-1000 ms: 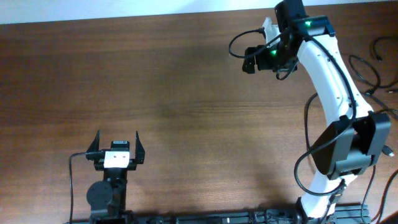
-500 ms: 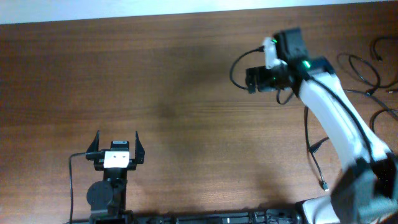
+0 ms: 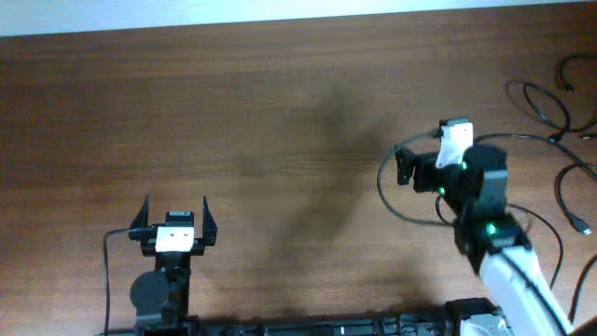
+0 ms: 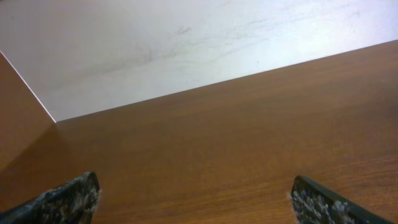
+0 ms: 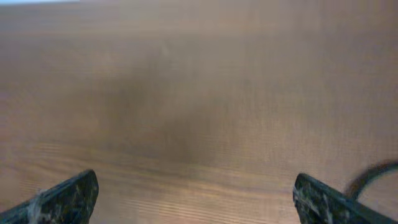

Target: Untangle cables

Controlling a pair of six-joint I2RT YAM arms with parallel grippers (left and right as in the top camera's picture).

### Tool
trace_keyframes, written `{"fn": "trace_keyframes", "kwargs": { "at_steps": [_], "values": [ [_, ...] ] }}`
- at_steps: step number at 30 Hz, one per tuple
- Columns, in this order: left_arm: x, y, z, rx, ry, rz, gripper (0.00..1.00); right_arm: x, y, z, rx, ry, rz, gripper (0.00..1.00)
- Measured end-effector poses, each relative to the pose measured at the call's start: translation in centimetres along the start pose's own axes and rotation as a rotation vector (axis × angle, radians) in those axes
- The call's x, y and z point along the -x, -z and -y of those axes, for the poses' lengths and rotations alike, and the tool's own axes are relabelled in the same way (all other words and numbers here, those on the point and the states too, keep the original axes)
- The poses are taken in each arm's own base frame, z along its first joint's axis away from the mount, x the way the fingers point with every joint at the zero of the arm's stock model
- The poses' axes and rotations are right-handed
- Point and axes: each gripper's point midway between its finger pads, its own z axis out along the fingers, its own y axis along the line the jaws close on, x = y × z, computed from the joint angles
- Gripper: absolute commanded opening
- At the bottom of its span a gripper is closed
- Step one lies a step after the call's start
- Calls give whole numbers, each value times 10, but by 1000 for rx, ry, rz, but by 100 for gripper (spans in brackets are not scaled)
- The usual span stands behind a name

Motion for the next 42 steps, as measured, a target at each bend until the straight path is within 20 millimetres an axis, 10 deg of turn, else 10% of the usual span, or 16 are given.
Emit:
{"fn": "trace_keyframes", "kwargs": {
  "at_steps": [16, 42],
  "values": [
    [0, 0, 0, 0, 2, 0, 99, -9, 68, -14, 47, 73, 417, 99],
    [0, 0, 0, 0, 2, 0, 99, -33, 80, -14, 49, 78, 439, 99]
  ]
}}
